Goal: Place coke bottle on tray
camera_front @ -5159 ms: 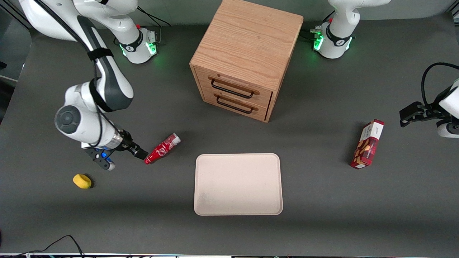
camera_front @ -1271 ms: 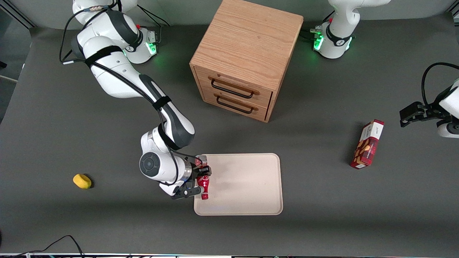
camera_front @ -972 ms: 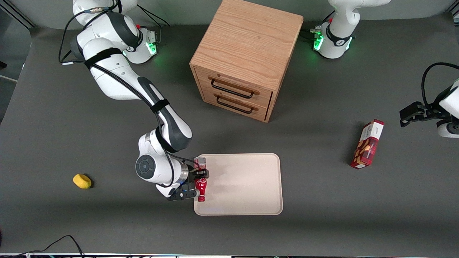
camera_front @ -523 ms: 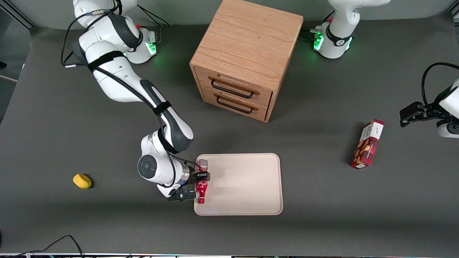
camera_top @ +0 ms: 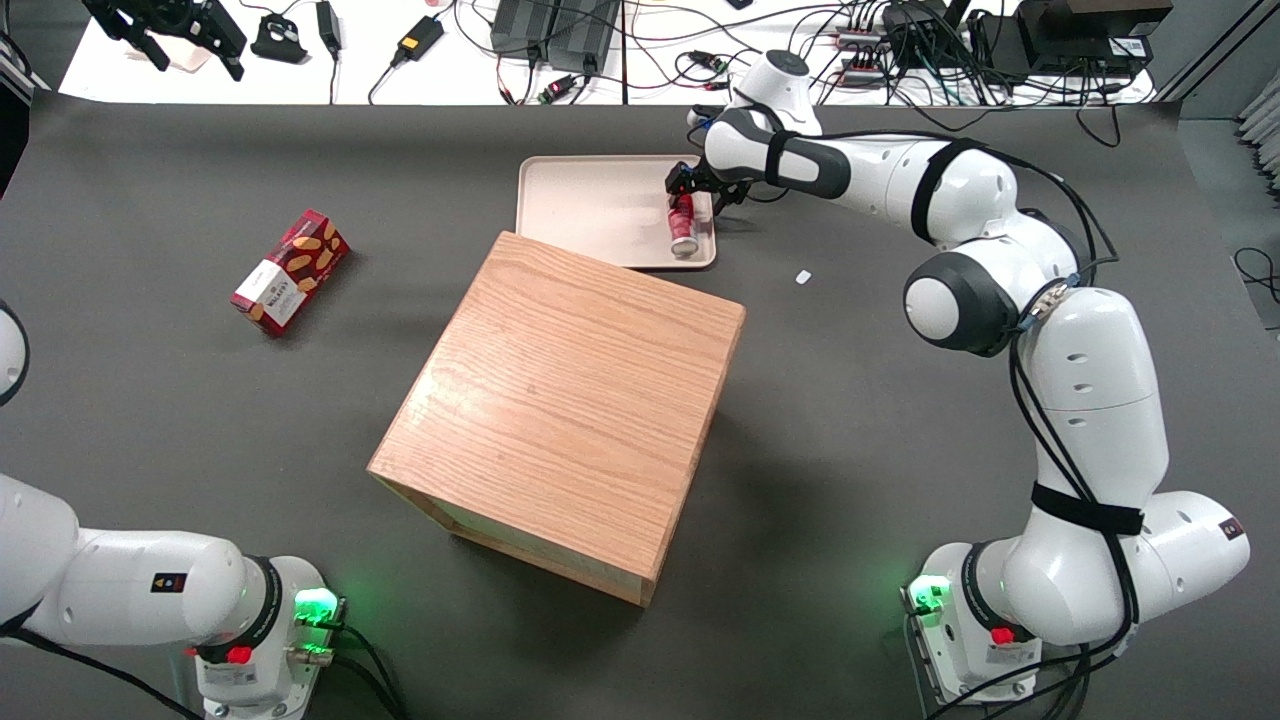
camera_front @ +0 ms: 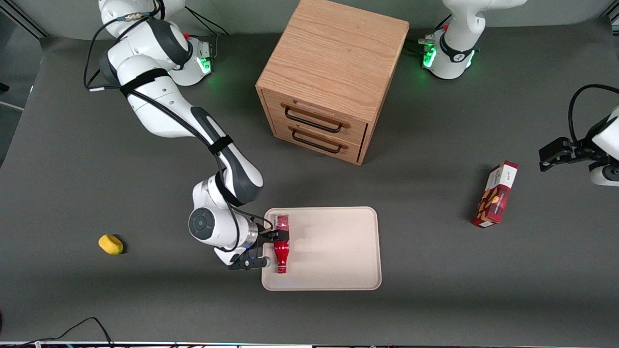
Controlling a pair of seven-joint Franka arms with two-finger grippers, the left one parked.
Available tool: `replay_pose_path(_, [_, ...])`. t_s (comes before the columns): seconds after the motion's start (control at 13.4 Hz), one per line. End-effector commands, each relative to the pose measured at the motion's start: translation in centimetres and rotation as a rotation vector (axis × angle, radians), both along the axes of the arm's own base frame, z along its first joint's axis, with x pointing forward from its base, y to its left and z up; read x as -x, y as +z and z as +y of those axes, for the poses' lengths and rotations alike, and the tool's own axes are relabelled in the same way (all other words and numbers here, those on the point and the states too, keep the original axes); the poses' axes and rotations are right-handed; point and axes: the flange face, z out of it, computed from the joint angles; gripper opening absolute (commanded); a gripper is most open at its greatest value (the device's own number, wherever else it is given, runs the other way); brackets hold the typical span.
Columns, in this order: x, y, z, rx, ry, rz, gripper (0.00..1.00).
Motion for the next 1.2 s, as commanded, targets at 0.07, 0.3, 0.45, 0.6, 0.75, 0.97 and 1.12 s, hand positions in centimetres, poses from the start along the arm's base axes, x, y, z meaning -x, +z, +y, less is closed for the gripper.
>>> replay_pose_path(0.07, [0.0, -0.2, 0.3, -0.006, -0.023, -0.01, 1.0])
replay_pose_path(0.3, [-0.6, 3.1, 0.3, -0.019, -0.031, -0.047, 1.0])
replay_pose_path(0.45, [-0.7, 7.7, -1.0, -0.009, -0.042, -0.078, 1.0])
replay_pose_path(0.6, [-0.6, 12.7, -4.1, 0.035, -0.068, -0.126, 1.0])
replay_pose_path(0.75, [0.7, 17.3, -6.9, 0.06, -0.075, -0.121, 1.0])
replay_pose_path(0.97, [2.5, 23.4, -14.1, 0.093, -0.138, -0.076, 1.0])
replay_pose_path(1.12, [4.6, 27.6, -19.2, 0.18, -0.163, -0.09, 1.0])
